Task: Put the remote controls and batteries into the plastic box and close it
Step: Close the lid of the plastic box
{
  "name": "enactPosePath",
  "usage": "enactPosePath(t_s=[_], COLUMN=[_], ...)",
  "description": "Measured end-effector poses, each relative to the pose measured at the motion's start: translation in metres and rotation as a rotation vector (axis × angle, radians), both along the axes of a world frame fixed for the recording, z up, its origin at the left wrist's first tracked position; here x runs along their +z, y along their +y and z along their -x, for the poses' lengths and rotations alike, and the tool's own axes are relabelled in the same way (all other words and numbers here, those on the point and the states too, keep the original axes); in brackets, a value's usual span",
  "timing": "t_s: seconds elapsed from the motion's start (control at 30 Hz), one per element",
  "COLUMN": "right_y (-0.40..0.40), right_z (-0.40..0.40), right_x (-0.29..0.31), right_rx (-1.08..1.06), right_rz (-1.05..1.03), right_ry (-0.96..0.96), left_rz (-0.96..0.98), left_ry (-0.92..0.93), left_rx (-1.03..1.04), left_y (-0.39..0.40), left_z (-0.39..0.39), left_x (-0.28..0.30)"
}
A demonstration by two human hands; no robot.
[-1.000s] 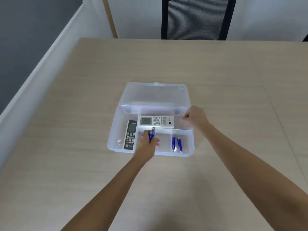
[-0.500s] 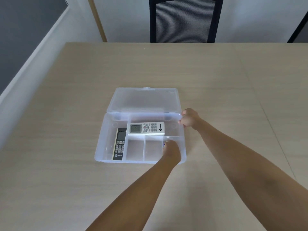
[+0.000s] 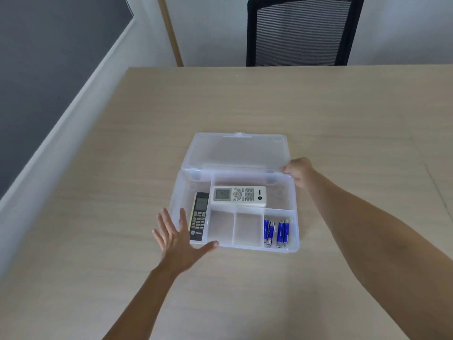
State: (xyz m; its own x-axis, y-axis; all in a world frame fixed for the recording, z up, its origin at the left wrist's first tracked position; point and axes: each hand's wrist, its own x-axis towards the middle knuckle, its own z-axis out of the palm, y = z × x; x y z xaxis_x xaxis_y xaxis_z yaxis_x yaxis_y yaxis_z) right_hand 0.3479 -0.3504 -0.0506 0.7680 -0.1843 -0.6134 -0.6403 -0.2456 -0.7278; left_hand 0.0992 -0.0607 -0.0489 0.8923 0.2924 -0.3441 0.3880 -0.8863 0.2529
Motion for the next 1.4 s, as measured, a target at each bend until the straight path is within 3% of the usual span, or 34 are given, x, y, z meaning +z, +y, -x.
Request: enactPosePath(t_s=[0.1,0.3,0.4,0.47,0.57,0.63,0.73,0.83,0.93,1.03,1.4], right_y=[-0.009,-0.024,-0.024,-0.028,-0.031,-0.029,-0.018,-0.008,-0.003,0.004,0.009], right_z=[0.004,0.023,0.055,0.078,0.115,0.138,0.178,0.206,0.222,0.233,0.236], right_x=[-0.004,0.018,0.058,0.076,0.097,0.100,0.086,0.055,0.034,0.028,0.025], right_rx=[-0.066,-0.004,-0.015,-0.070,-0.185,-0.140,0.048,0.082,0.154,0.164,0.171], right_rz=[-0.128,-0.085,-0.459,-0.718,-0.933,-0.864,-0.393,0.027,0.132,0.195,0.263], right_ry=[-0.086,-0.339,-0.273,-0.221,-0.182,-0.181,-0.199,-0.212,-0.125,-0.105,-0.129], left_rz=[0.018,-0.015,0.099,0.299,0.877,1.191,1.317,1.143,0.706,0.467,0.283], left_ry=[-0.028,-0.039,-0.066,-0.118,-0.241,-0.268,-0.307,-0.235,-0.134,-0.167,-0.126], left_rx=[-0.048,-0.053,-0.017,0.056,0.394,0.660,0.744,0.689,0.454,0.311,0.234], left_y=[-0.004,-0.013,-0.014,-0.013,0.006,0.022,0.034,0.030,0.015,0.002,0.005], left_z=[0.000,-0.004,-0.003,-0.001,-0.002,-0.003,0.002,0.009,0.010,0.008,0.001], left_x=[-0.002,-0.002,-0.001,0.007,0.024,0.029,0.033,0.033,0.037,0.034,0.020])
